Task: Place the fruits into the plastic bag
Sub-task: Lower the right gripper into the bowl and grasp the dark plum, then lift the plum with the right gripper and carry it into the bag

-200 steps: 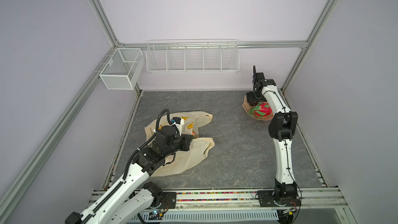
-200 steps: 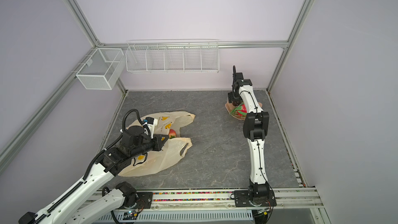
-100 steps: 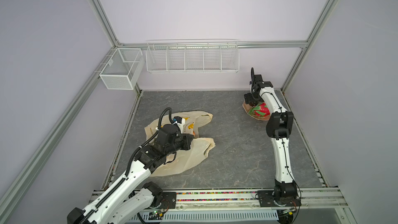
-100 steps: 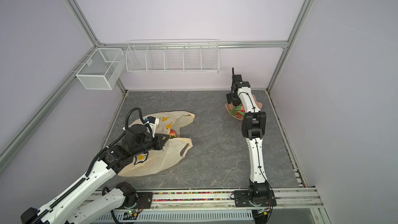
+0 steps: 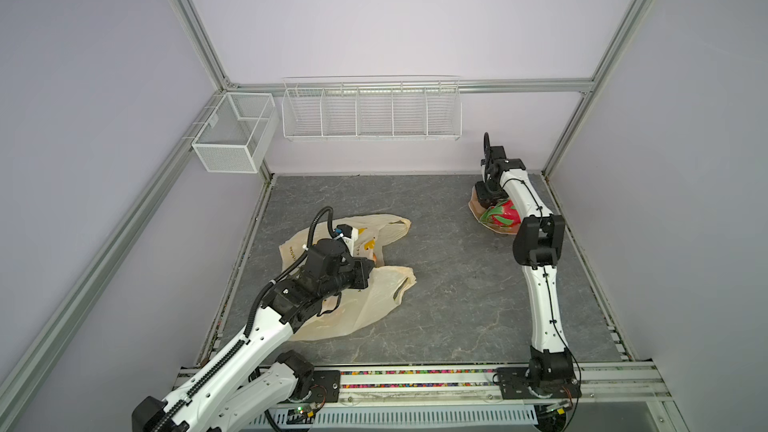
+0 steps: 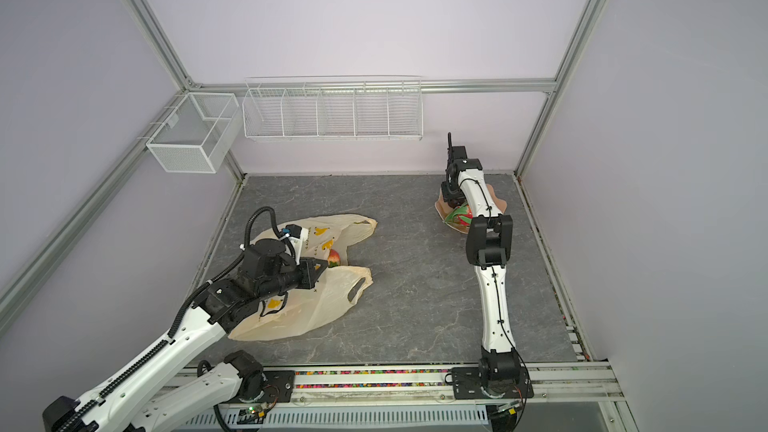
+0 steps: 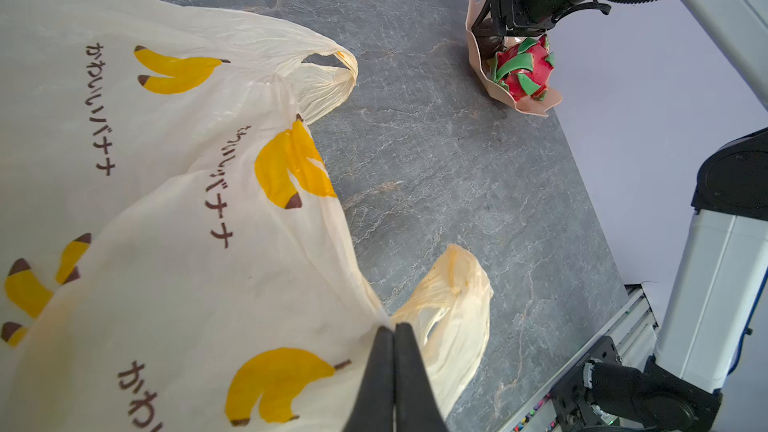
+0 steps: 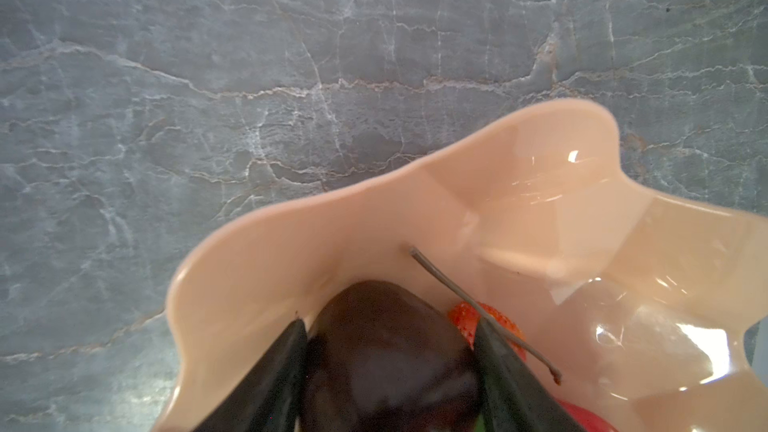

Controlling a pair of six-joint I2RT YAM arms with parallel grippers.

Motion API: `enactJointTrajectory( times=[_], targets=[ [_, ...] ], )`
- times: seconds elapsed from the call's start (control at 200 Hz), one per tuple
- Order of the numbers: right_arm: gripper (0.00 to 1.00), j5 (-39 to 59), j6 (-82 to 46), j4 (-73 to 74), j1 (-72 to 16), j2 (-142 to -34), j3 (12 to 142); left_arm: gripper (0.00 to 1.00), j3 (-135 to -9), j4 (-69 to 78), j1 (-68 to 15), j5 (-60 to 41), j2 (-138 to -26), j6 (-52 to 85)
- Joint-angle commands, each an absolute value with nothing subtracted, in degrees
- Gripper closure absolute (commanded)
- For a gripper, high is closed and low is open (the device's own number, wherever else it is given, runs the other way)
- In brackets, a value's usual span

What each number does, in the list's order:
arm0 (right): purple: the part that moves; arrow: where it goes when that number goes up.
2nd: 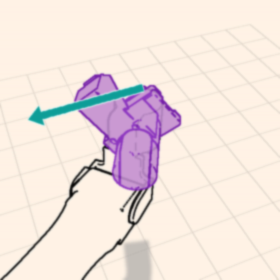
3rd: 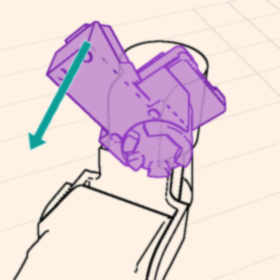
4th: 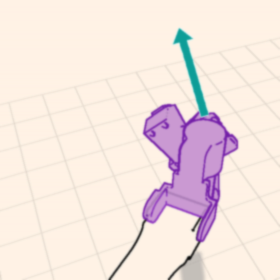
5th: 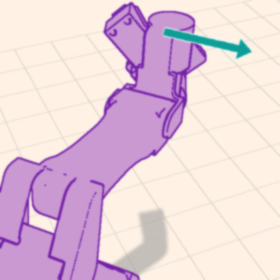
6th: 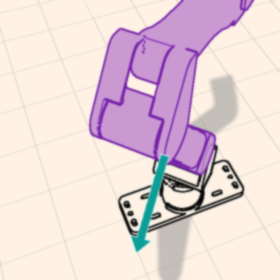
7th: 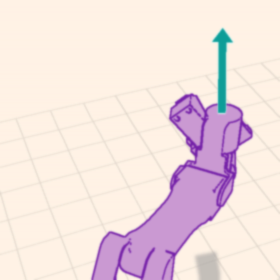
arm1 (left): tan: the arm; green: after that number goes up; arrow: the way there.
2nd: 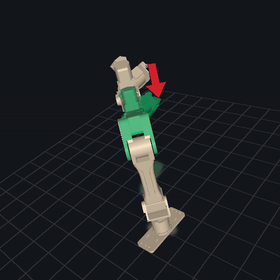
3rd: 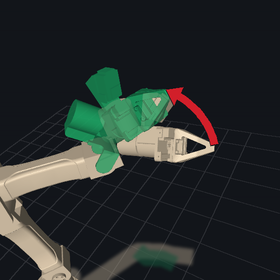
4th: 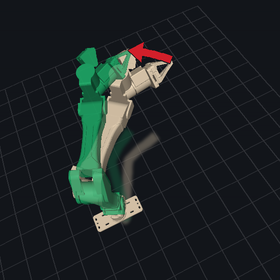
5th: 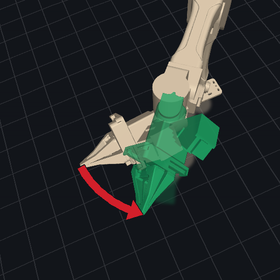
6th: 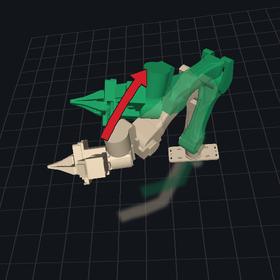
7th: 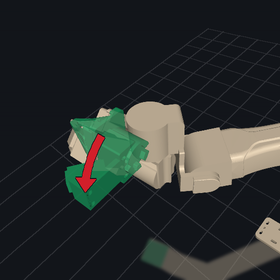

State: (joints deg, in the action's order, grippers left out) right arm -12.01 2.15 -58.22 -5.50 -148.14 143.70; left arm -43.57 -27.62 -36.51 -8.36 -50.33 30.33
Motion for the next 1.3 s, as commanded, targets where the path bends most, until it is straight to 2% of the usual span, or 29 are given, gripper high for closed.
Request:
enactJointTrajectory(
  times=[0.0, 0.41, 0.64, 0.77, 1.015, 1.295],
  targets=[
    [0.44, -11.86, 1.87, -59.43, -5.19, -147.19, 144.16, 1.00, -45.62, -26.63, -36.81, -7.48, -50.60, 30.51],
    [0.52, -11.58, -1.87, -55.90, -5.10, -140.91, 141.67, 1.00, -44.91, -26.16, -36.81, -7.69, -49.72, 30.23],
    [0.55, -6.89, -5.78, -55.29, -3.93, -136.70, 140.63, 1.00, -44.65, -26.30, -36.79, -7.56, -48.80, 30.05],
    [0.57, -0.08, -9.91, -52.70, -1.99, -133.02, 138.09, 1.00, -44.28, -26.20, -36.80, -7.65, -48.39, 30.01],
    [0.58, 14.71, -19.02, -43.23, 1.27, -121.15, 121.52, 1.00, -43.70, -25.68, -36.80, -7.73, -47.82, 29.84],
    [0.59, 25.46, -29.51, -28.29, 1.49, -105.00, 93.53, 1.00, -43.40, -25.08, -36.75, -8.65, -47.90, 29.14]
  ],
)
